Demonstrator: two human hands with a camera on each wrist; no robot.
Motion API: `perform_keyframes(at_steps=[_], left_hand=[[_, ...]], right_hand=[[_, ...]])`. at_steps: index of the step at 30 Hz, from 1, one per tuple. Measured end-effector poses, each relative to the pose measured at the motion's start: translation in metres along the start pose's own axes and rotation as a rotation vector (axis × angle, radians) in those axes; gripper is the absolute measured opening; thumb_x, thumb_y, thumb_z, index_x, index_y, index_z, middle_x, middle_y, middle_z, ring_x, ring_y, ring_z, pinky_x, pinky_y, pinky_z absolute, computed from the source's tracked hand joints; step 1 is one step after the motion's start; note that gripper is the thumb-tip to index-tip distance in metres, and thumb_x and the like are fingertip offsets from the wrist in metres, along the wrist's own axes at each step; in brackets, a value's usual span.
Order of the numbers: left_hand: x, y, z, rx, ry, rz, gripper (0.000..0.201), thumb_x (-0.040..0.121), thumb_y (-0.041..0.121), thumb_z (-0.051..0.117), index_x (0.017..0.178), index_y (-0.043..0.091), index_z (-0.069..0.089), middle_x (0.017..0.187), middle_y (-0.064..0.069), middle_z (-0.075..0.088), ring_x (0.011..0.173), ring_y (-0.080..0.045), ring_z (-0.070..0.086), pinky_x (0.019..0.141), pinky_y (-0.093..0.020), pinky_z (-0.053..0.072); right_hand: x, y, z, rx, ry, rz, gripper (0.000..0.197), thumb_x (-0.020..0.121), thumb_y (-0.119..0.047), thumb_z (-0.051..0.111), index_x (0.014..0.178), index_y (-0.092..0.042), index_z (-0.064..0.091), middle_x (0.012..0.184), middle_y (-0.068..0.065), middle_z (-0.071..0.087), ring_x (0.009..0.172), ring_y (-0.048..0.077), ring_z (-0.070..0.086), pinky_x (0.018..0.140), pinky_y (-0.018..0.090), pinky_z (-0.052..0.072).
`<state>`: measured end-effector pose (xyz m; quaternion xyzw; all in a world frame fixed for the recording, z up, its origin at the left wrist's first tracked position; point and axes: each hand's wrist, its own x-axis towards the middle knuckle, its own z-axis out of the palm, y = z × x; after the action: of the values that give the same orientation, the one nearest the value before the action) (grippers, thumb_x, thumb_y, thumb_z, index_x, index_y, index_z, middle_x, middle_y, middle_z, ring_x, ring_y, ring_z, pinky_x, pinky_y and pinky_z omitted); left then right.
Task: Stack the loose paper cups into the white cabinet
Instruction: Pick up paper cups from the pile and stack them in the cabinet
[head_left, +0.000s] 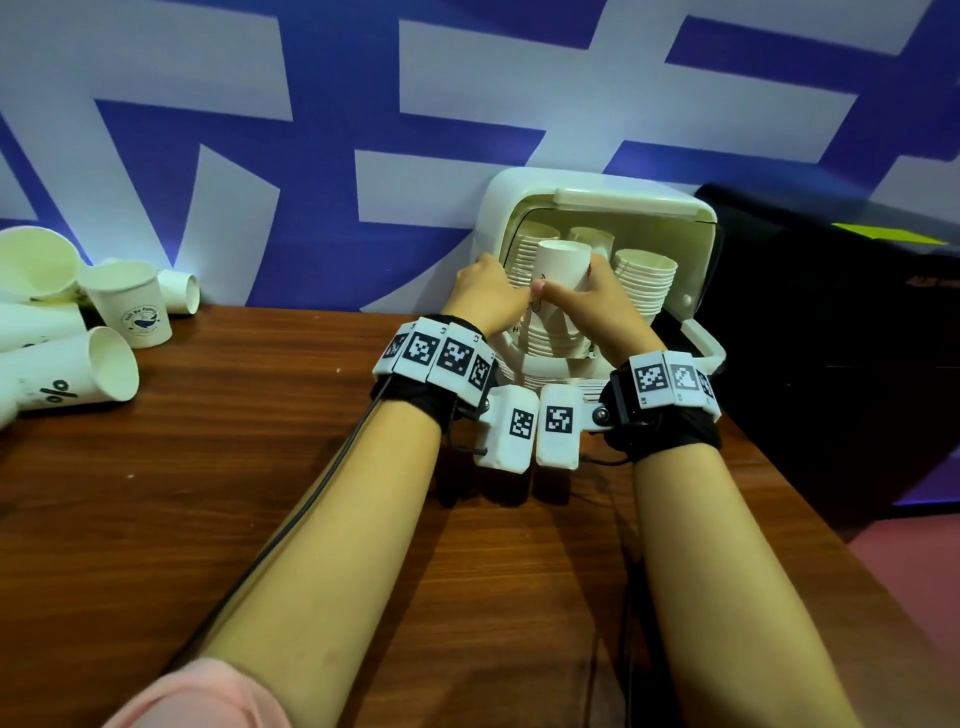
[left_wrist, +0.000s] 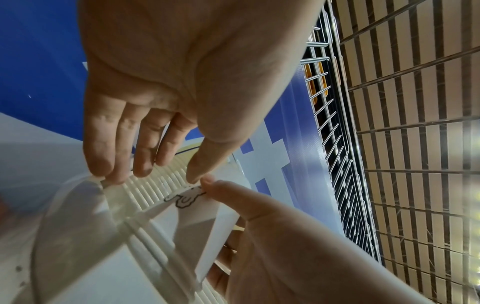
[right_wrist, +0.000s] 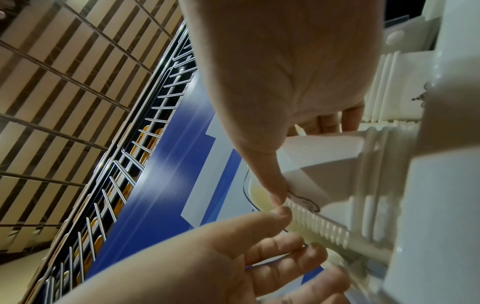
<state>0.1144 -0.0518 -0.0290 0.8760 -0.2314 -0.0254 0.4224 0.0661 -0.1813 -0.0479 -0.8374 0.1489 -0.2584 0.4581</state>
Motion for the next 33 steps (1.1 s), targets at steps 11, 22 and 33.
perform_keyframes(at_steps=[11,22,33], left_hand=[[-0.011,0.008,-0.013,0.007,-0.032,0.06,0.017,0.093,0.029,0.055,0.099,0.013,0.06,0.087,0.0,0.057,0.081,-0.014,0.051,0.067,-0.025,0.037],[-0.046,-0.004,-0.07,-0.007,-0.014,0.054,0.022,0.094,0.031,0.056,0.082,0.014,0.063,0.105,-0.013,0.068,0.098,-0.023,0.065,0.089,-0.04,0.054],[-0.101,-0.084,-0.186,0.205,0.025,-0.214,0.041,0.09,0.047,0.058,0.111,0.013,0.062,0.112,-0.007,0.063,0.101,-0.022,0.06,0.095,-0.04,0.05]], right_hand=[[-0.004,-0.017,-0.013,-0.123,0.133,-0.093,0.074,0.075,-0.049,0.075,0.135,-0.019,0.042,0.139,0.004,0.044,0.131,0.024,0.037,0.11,0.049,0.032],[-0.031,-0.07,0.009,-0.259,0.19,-0.355,0.053,0.083,-0.044,0.07,0.127,-0.021,0.052,0.134,0.001,0.048,0.13,0.024,0.033,0.104,0.039,0.026],[-0.078,-0.121,0.113,-0.199,-0.366,-0.581,0.044,0.088,-0.035,0.068,0.126,-0.018,0.054,0.127,0.0,0.054,0.122,0.019,0.043,0.103,0.032,0.036]])
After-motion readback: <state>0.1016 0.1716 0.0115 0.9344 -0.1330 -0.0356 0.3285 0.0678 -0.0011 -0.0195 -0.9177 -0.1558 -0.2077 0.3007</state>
